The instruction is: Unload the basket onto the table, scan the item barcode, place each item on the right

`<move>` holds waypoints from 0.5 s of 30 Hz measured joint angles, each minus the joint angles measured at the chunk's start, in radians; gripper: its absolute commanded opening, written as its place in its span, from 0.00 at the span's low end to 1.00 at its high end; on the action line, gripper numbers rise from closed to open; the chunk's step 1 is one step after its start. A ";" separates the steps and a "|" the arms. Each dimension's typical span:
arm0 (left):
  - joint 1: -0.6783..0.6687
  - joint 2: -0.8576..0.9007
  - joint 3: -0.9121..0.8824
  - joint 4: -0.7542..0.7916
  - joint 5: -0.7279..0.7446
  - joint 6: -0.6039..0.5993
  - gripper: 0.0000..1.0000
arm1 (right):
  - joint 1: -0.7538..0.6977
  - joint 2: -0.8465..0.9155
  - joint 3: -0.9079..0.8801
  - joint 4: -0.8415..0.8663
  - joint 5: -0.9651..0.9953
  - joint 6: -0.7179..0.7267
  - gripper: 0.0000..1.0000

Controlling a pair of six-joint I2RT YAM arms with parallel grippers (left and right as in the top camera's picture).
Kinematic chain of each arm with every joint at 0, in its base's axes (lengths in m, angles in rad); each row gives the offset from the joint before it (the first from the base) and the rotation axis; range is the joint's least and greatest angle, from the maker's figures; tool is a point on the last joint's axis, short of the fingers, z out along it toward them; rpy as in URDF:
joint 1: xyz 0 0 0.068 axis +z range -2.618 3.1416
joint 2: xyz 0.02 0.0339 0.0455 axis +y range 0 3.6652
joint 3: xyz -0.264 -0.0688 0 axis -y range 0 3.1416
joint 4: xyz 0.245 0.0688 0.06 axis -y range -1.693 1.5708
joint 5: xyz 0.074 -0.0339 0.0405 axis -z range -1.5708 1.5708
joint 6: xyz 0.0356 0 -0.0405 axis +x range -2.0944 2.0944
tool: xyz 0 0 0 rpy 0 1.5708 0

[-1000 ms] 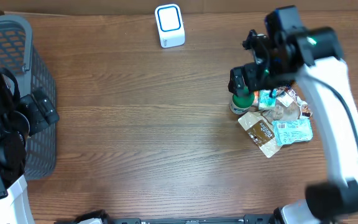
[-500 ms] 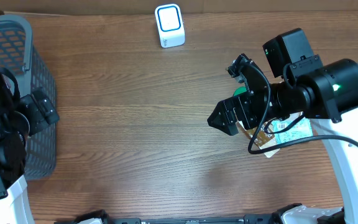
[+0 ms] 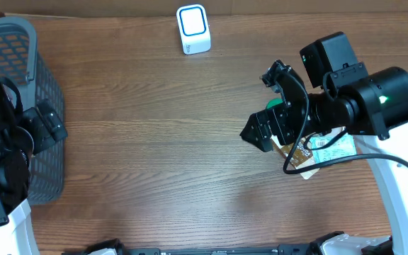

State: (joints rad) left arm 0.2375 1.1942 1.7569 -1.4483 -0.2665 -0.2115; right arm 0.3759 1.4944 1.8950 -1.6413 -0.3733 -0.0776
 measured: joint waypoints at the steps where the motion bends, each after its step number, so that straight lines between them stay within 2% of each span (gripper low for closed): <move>1: 0.000 0.000 0.000 0.000 0.000 0.000 1.00 | 0.000 -0.005 -0.006 0.045 0.016 0.000 1.00; 5: 0.000 0.000 0.000 0.000 0.000 0.000 1.00 | 0.000 -0.070 -0.077 0.262 0.068 -0.001 1.00; 9: 0.000 0.000 0.000 0.000 0.000 0.000 1.00 | -0.005 -0.212 -0.215 0.455 0.092 -0.002 1.00; 15: 0.000 0.000 0.000 0.001 0.000 0.000 1.00 | -0.104 -0.525 -0.563 0.765 0.102 -0.004 1.00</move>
State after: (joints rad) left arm 0.2375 1.1946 1.7569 -1.4475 -0.2668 -0.2115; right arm 0.2718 0.9695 1.3323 -0.8761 -0.2714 -0.0818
